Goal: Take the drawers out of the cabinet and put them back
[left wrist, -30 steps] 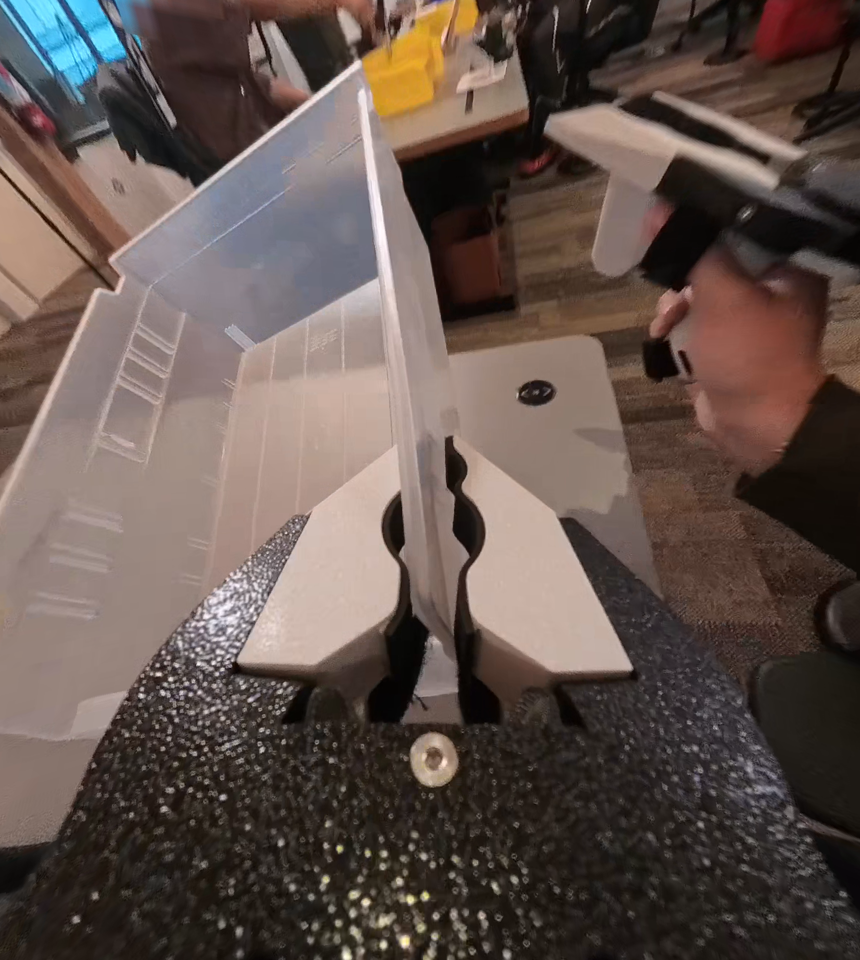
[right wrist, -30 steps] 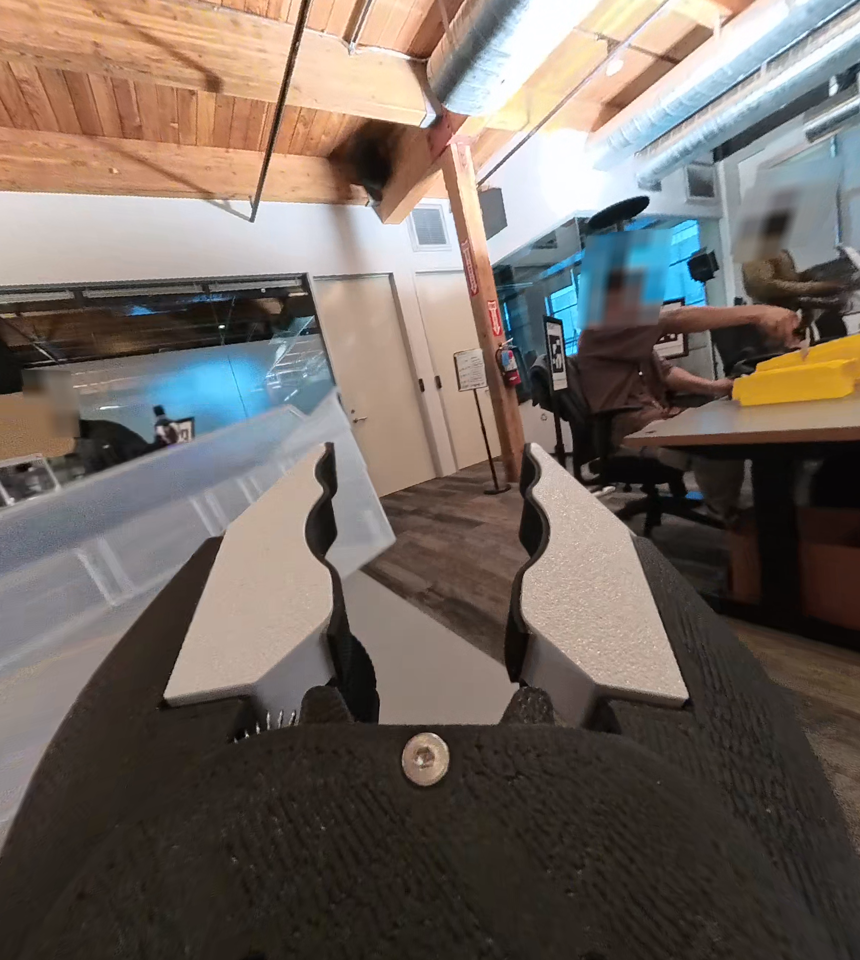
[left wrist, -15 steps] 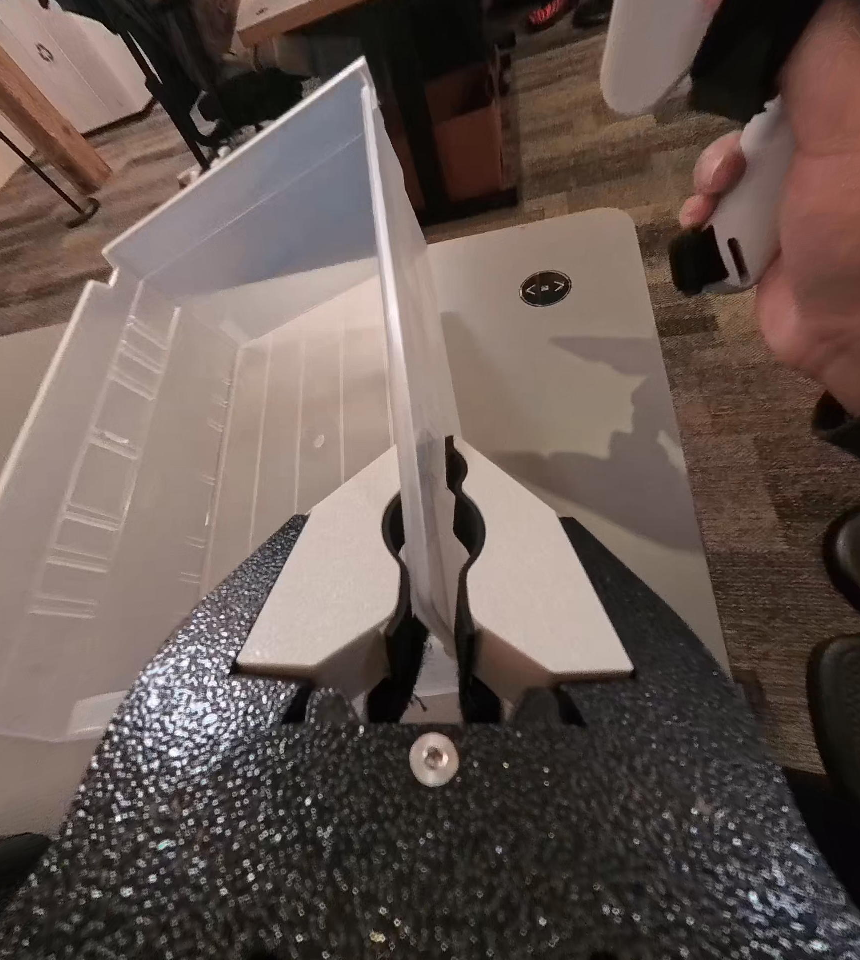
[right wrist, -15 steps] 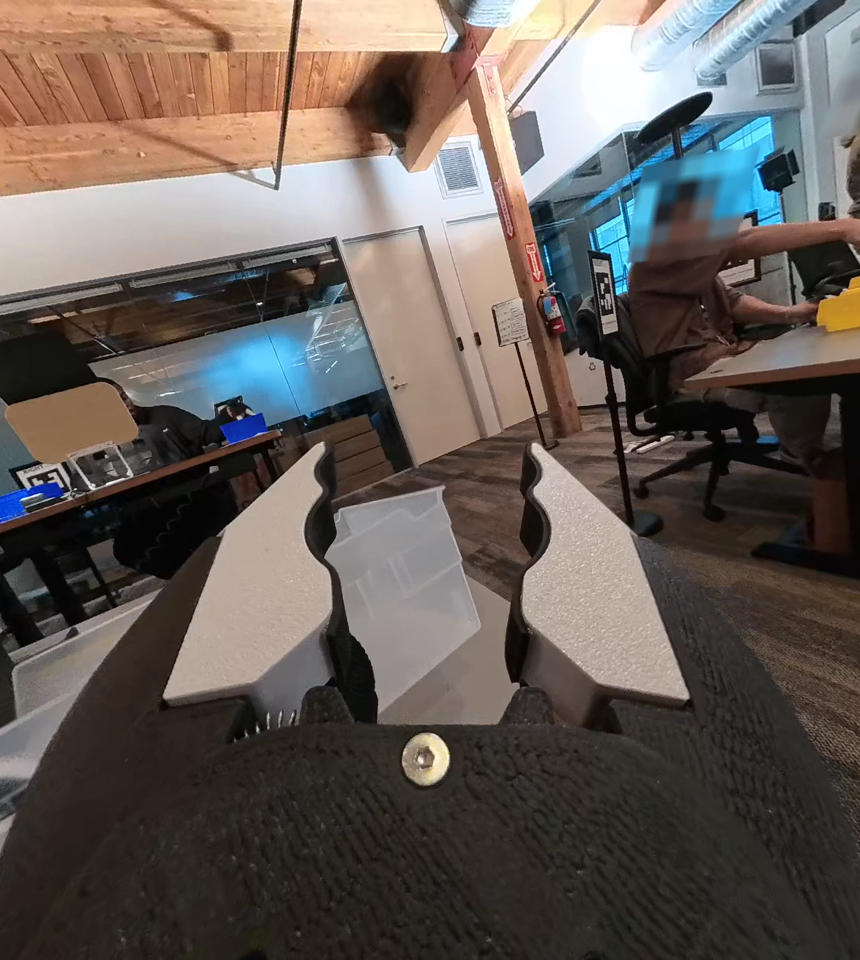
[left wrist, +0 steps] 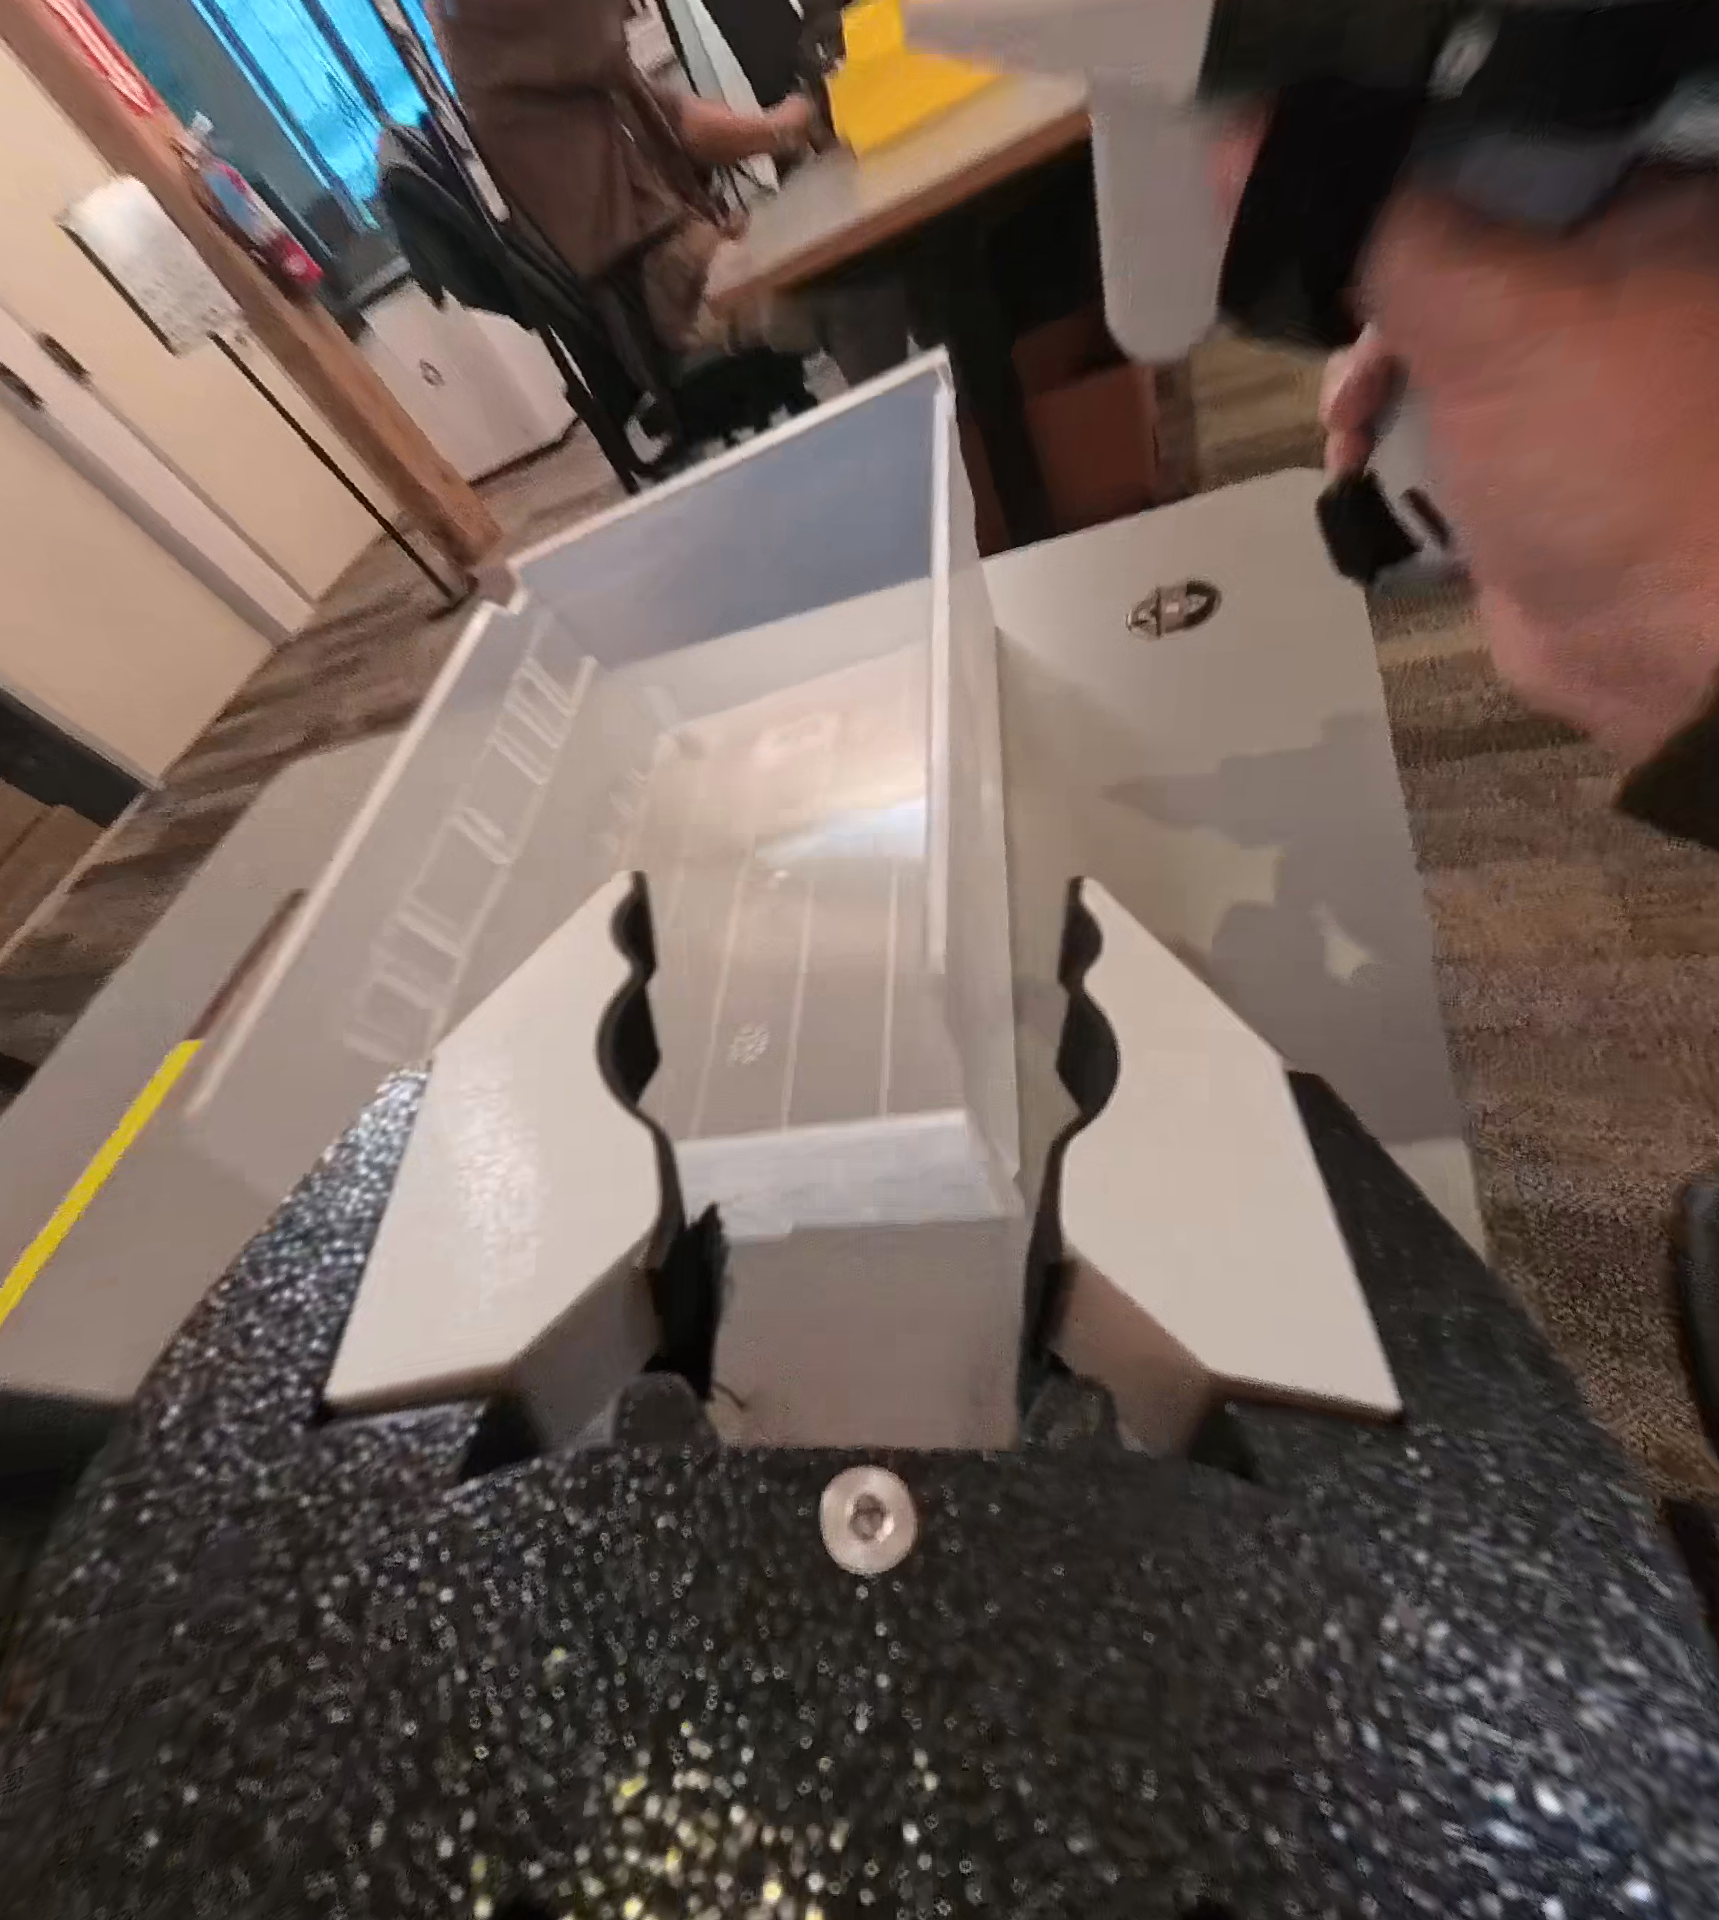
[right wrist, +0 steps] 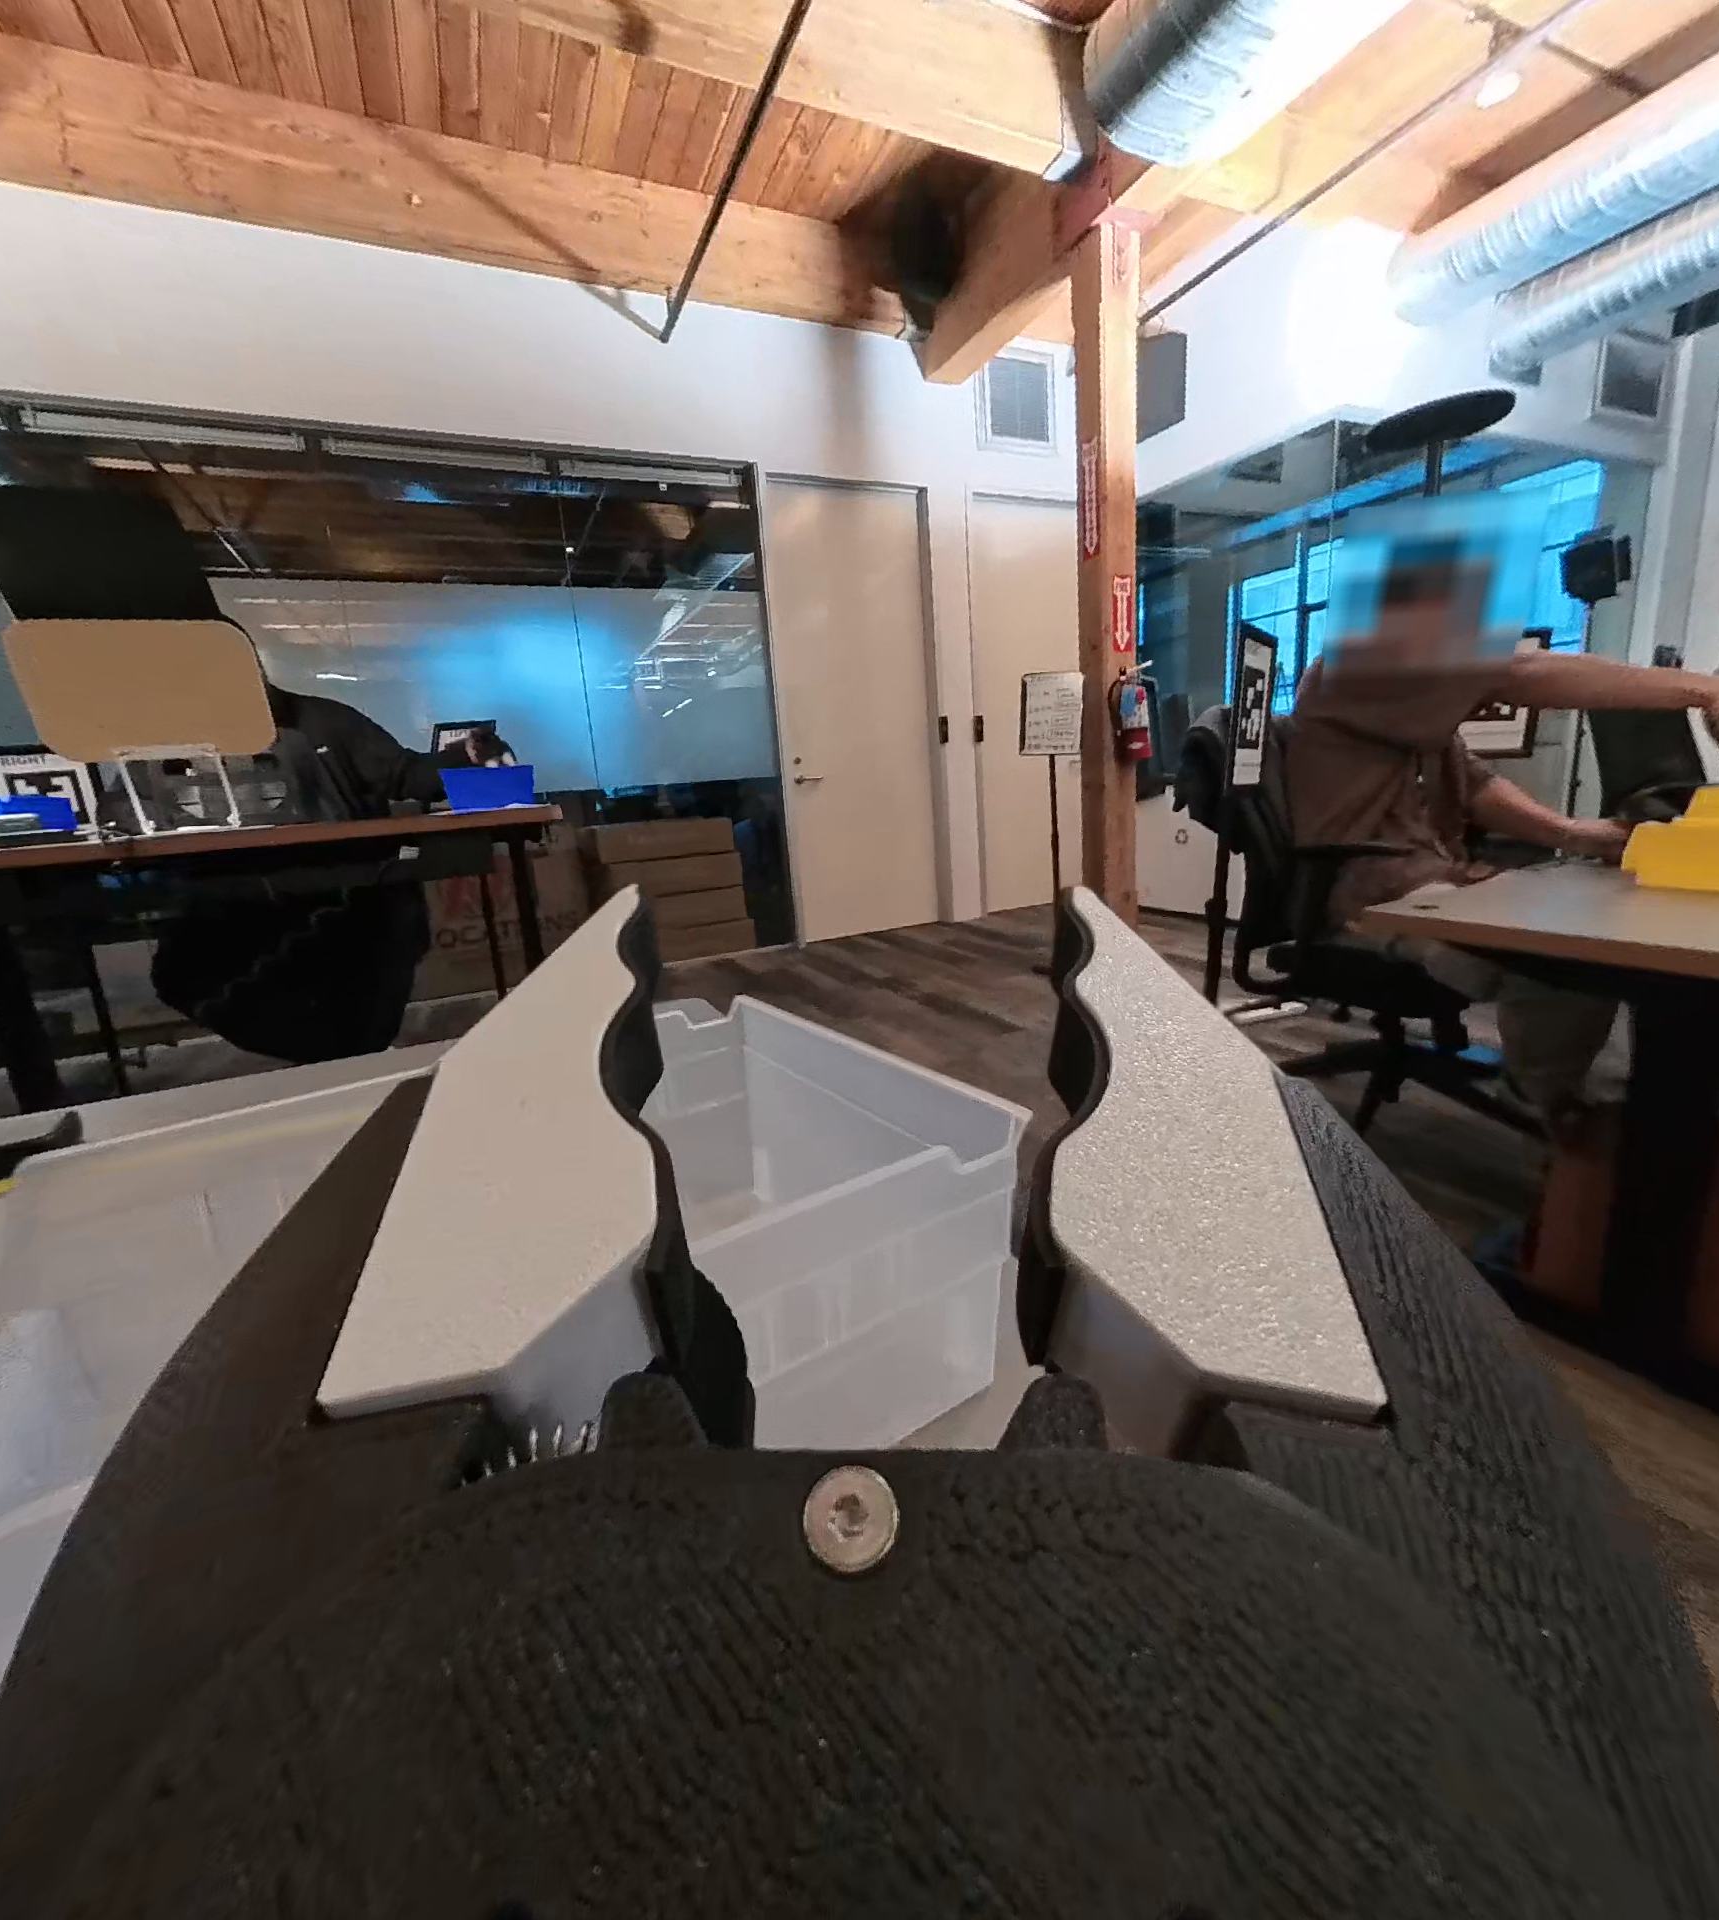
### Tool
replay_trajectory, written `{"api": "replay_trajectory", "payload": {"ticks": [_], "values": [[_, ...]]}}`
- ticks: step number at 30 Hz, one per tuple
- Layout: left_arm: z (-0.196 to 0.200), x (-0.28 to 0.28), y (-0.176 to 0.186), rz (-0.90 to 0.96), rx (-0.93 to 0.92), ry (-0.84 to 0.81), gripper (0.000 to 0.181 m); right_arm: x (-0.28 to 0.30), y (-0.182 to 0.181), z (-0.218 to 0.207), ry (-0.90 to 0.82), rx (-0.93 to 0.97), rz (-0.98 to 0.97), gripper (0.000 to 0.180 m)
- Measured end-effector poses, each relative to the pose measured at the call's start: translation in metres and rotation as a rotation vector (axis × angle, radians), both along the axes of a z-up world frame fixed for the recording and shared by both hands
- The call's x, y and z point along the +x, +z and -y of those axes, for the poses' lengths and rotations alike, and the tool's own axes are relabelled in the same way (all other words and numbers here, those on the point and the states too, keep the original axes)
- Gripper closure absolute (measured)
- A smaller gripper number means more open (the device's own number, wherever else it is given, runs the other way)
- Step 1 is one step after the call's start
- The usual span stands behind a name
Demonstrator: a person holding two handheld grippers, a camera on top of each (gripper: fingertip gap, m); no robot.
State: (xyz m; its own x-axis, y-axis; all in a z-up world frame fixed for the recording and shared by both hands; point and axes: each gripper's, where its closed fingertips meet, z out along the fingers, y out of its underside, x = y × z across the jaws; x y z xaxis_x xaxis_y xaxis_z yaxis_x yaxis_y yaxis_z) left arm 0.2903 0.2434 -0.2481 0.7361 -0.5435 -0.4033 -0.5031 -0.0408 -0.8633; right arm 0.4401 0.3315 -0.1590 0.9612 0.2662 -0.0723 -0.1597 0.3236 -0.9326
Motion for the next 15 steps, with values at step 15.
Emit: {"api": "replay_trajectory", "payload": {"ticks": [15], "values": [[0.298,-0.302,0.105,0.248,0.441,0.65,0.136,-0.095,-0.005,0.069,0.047,0.065,0.237,0.108]]}}
